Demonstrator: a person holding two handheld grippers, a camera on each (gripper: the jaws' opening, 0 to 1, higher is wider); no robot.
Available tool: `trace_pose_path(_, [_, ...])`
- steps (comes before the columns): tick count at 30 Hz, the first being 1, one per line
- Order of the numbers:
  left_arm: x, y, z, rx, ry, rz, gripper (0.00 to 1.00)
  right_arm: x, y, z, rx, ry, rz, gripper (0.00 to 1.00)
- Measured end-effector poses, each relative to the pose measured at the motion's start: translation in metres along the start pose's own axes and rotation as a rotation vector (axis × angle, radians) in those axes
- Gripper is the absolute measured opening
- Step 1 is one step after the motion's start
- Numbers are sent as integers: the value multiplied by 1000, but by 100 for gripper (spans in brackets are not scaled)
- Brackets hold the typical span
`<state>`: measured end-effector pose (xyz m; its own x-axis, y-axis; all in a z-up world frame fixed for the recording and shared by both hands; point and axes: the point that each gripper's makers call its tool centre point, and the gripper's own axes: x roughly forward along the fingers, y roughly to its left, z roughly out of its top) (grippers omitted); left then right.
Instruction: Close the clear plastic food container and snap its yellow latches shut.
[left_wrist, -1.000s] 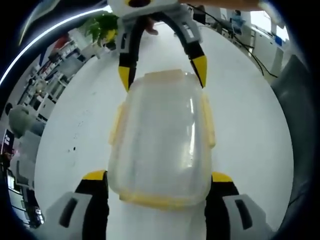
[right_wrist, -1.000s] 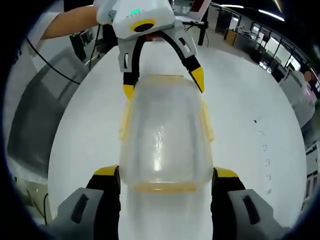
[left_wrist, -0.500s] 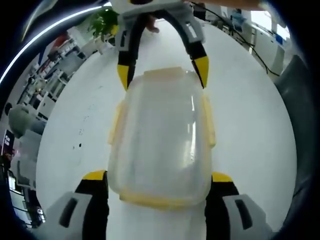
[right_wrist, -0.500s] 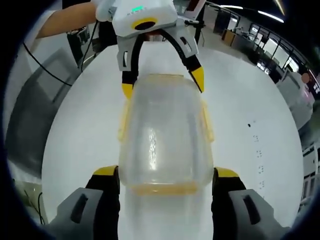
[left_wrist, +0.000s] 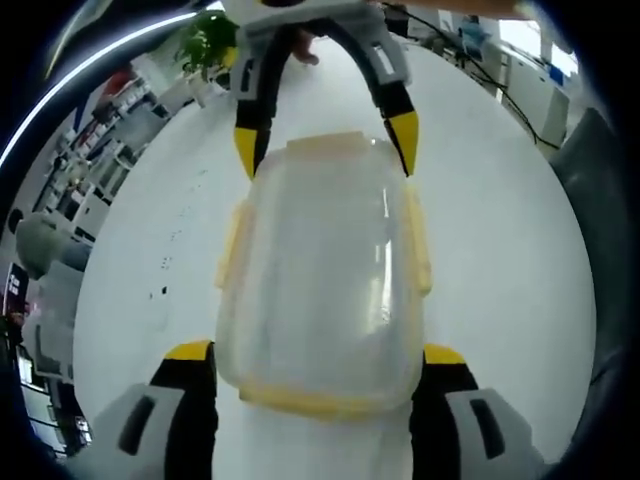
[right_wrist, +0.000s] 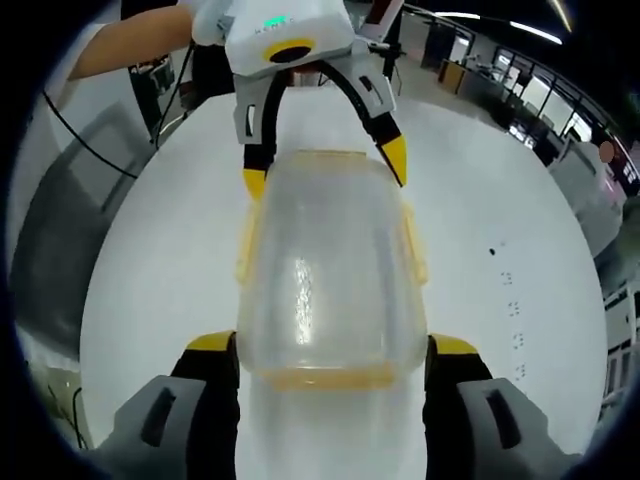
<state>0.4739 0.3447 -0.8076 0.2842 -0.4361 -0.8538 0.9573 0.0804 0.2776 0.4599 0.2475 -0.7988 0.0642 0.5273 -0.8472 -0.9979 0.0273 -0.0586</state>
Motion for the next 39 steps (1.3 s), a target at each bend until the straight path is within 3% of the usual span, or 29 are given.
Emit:
trace_pose_path(8, [0,1,0,13,7,0,78,-1,0,0,5,-6,-5,73])
trace_pose_path(11, [2,2,-4,76,36,12,78,-1,0,1,10,-8,-7,73])
trace_pose_path(39, [-4,4,-3,-1,-9,28,77,-1,-1,2,41,-2,-21,73])
